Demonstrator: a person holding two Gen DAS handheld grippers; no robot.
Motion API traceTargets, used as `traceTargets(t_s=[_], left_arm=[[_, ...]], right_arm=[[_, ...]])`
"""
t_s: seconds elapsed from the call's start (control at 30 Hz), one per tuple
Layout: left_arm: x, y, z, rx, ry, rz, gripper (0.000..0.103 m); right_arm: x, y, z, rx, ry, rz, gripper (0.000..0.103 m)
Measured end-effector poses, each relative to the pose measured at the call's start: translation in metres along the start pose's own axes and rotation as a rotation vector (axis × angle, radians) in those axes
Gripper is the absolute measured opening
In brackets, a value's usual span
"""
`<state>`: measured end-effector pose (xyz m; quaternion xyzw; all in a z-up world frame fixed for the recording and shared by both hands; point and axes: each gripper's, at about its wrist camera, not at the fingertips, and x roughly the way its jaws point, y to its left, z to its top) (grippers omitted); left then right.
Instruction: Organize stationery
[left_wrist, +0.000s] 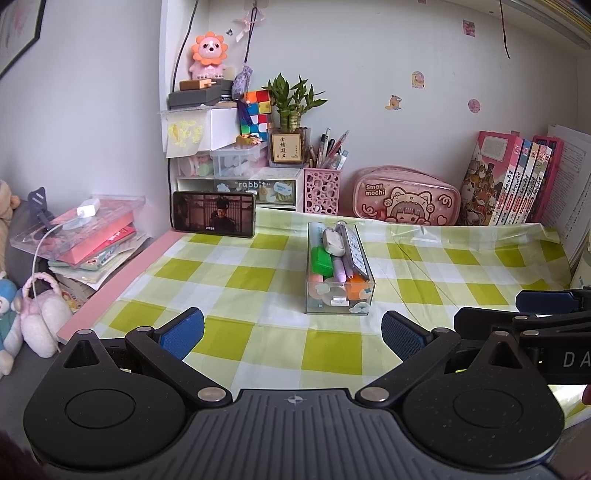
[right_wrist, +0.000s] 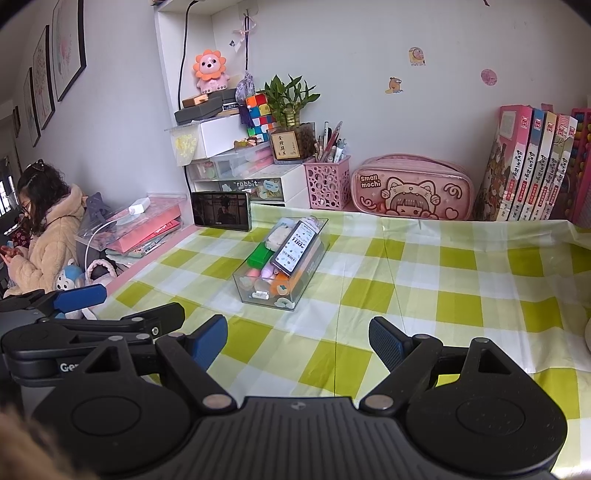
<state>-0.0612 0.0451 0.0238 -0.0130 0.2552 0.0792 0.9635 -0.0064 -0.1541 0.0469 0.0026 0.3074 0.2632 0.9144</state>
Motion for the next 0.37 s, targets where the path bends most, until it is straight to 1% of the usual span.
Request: traceTargets(t_s=[0.37], left_arm=[[-0.0005, -0.0014, -0.0025, 0.0, -0.004, -0.006, 0.098]], right_arm=[[-0.0006, -0.0006, -0.0001, 0.001, -0.001, 0.001, 0.08]])
